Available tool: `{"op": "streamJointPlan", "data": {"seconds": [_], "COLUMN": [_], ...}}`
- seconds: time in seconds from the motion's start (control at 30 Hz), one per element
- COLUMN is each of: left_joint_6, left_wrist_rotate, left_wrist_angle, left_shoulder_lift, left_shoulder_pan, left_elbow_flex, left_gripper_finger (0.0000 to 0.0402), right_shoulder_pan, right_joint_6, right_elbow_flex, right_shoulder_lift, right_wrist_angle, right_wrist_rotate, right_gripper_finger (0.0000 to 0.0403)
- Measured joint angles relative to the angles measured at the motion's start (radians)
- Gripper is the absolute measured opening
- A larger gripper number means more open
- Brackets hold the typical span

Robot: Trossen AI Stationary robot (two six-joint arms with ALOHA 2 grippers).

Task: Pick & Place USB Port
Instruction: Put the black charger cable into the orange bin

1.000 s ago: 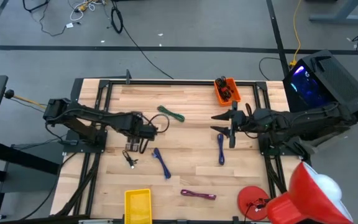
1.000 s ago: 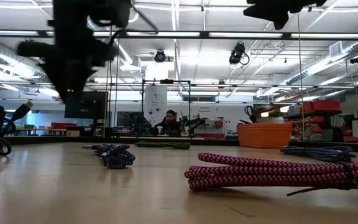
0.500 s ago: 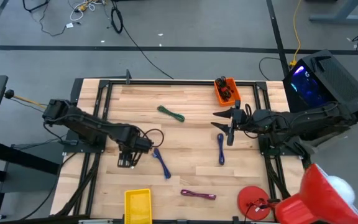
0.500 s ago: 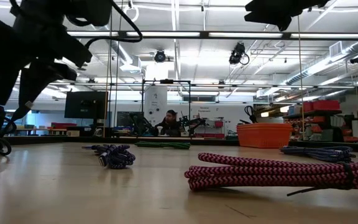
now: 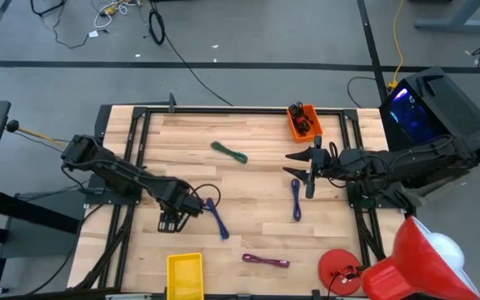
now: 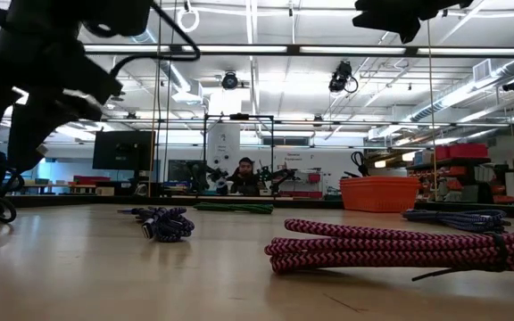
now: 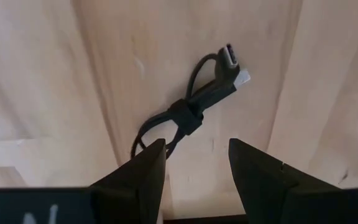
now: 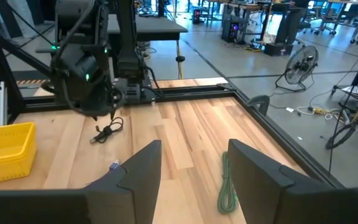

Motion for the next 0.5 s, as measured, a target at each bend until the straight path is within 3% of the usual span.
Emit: {"op": "streamJointPlan", "data": {"seconds": [0.5], "left_joint_6": [0.065], "left_wrist_rotate": [-0.011], "left_wrist_angle": [0.074], "left_shoulder_lift": [0.164], "left_shoulder_pan": [-0.031], "left_elbow_flex": [0.000], "left_gripper_finger": [0.0181], "right_shoulder_pan": [0.034], "right_joint_6": [-0.001], "right_elbow_flex": [0.000], "right_shoulder_lift": [0.000], "right_wrist_angle": [-0.004], "right_wrist_rotate": [0.008], "right_gripper_finger": [0.0187]}}
